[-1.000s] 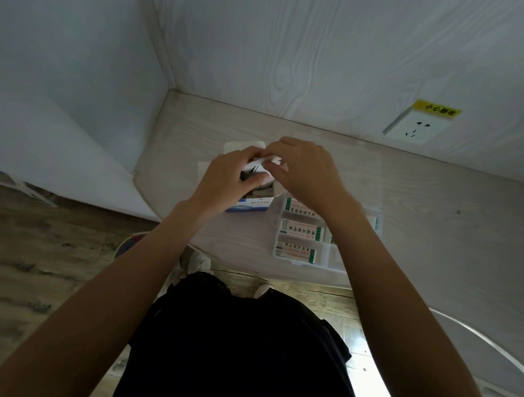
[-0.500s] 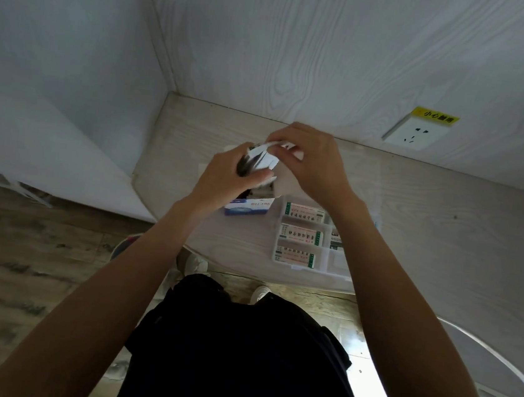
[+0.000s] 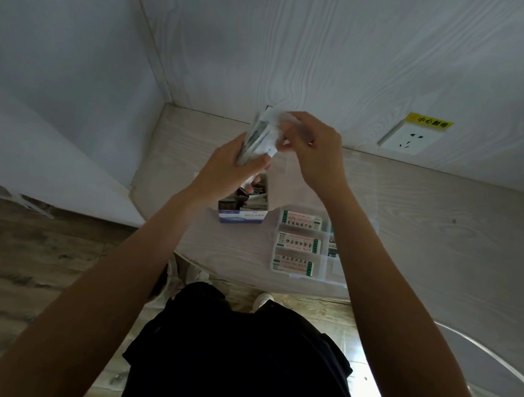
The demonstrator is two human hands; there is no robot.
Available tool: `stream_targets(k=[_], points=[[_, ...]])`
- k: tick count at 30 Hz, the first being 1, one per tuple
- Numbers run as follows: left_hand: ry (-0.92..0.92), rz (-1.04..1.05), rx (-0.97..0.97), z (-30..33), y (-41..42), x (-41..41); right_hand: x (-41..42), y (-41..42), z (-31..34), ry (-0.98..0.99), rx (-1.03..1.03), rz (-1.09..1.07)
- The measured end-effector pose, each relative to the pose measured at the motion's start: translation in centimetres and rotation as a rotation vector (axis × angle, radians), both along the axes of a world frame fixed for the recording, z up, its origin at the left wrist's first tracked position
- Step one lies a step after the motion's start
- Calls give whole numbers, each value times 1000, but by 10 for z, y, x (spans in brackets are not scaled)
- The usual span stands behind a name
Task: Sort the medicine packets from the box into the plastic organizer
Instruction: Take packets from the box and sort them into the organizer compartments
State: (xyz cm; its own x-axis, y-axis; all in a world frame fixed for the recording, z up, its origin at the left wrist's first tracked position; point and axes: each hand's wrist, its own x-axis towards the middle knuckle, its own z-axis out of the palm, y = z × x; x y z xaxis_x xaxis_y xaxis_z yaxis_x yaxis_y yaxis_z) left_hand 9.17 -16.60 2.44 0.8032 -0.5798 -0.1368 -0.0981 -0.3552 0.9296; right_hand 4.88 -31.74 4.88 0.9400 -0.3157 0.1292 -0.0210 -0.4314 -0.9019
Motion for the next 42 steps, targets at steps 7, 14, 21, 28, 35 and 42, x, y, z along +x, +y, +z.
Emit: stream_targets(k=[7,14,21,28,35,42], points=[[369,237,-322,6,-2,-25,-29,9,-7,129,255,-182],[564,348,-433,6,-14,-63,-77,16,-24,-46,31,-225],[757,365,-432,0,-26,-96,-111,-6,-48,-245,-409,-228],[692,319,-224,-16,-41,-117,-141,-37,-64,-322,-572,-73],[434,377,-216,-29,-47,-128,-161,-48,-57,-64,49,-291],[195,368,-80,-45,-53,-146,-147,-12,-49,370,949,-365]])
